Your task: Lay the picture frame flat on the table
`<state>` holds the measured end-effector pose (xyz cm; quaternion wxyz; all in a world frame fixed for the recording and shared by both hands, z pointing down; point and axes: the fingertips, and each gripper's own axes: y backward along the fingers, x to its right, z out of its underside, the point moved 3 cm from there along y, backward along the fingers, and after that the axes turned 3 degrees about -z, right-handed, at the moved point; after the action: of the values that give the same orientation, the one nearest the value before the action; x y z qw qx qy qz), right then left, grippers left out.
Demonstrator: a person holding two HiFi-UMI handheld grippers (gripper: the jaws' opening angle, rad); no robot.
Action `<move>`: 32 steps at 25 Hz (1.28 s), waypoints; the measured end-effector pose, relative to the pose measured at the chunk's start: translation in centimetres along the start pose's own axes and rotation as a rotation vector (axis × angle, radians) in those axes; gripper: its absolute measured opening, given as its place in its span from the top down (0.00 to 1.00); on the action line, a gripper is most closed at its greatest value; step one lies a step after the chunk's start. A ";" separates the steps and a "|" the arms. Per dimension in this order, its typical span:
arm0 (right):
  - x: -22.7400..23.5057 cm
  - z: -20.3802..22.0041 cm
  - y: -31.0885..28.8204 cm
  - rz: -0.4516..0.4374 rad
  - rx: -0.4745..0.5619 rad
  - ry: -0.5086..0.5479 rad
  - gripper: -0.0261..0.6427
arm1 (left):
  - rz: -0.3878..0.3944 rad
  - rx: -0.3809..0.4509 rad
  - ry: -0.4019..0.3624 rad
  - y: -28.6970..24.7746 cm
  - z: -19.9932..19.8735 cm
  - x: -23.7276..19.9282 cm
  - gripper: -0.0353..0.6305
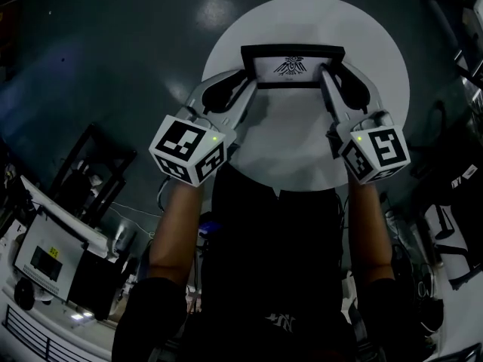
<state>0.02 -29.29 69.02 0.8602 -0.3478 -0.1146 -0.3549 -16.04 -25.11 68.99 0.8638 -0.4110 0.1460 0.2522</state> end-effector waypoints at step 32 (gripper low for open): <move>1.5 1.6 -3.6 0.218 -0.062 0.195 0.79 | -0.184 -0.055 -0.137 -2.8 0.8 -2.2 0.83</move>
<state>-1.33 -30.83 72.77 0.8896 -0.3484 0.0192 -0.2948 -16.31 -26.72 72.27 0.8797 -0.4278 0.0413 0.2033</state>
